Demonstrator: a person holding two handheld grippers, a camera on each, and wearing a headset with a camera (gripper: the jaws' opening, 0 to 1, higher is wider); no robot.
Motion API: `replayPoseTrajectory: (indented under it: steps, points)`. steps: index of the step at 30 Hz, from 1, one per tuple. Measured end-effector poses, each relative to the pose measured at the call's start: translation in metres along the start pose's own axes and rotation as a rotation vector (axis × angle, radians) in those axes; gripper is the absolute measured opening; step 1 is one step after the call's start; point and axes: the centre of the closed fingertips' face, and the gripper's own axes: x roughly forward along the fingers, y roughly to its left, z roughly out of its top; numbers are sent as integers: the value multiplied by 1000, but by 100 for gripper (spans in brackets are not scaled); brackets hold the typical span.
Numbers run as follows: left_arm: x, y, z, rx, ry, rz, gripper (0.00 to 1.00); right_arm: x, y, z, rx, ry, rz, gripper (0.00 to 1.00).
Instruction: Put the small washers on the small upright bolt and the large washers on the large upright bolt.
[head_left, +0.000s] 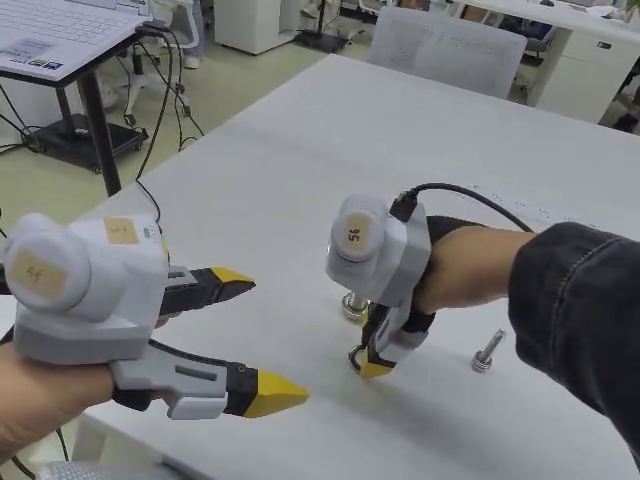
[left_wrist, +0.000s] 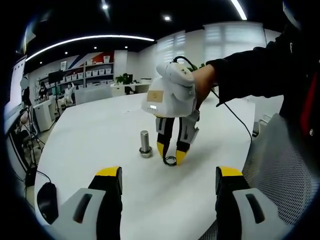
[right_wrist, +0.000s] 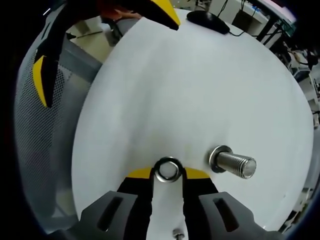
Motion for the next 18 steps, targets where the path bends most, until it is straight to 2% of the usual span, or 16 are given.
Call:
replayPoseTrajectory:
  steps: [8, 18]
  points:
    - [2, -1, 1, 3, 1, -6, 76, -18, -3, -9, 6, 7, -14, 23]
    - [5, -2, 2, 4, -1, -10, 76, -58, -18, -10, -6, -6, -70, 23]
